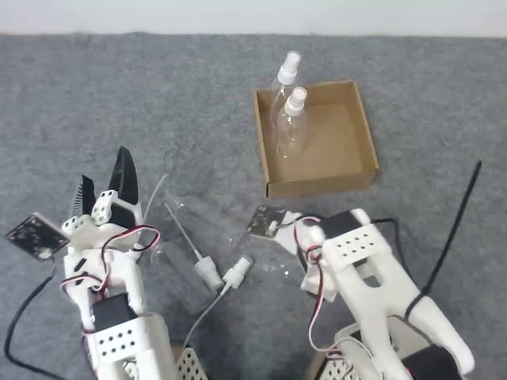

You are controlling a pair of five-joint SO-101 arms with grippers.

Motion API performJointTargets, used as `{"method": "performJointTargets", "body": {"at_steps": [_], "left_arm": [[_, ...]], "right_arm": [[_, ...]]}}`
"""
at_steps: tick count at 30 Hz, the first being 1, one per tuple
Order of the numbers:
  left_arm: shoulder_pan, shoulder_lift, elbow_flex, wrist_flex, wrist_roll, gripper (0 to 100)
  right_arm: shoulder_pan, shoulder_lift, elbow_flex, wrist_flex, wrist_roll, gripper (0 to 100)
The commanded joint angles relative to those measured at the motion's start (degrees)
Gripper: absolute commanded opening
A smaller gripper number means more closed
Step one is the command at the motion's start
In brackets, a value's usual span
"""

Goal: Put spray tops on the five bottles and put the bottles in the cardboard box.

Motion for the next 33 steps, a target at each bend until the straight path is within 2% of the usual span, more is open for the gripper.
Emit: {"method": "performJointTargets", "body": {"at_steps": [1,7,13,18,33], "left_arm": [[-0.2,-0.8,-0.8,-2.0,-0.4,30],[-0.2,-0.8,-0.8,-2.0,-0.4,30],[-0.2,-0.8,-0.8,-2.0,-0.4,30],[-0.4,-0.8,-0.8,-2.0,-0.4,30],[-0.4,-0.8,-0.8,-2.1,-0.6,30]], "right_arm": [[5.1,-0.6,-0.4,0.7,0.2,16.6],[5.7,-0.7,-0.9,2.5,0.3,18.1],[5.7,-0.7,-4.0,6.8,0.2,31.8],[5.3,-0.7,-5.8,6.8,0.5,33.5],[-8.6,-0.6,-6.0,5.7,-3.0,33.3]]}}
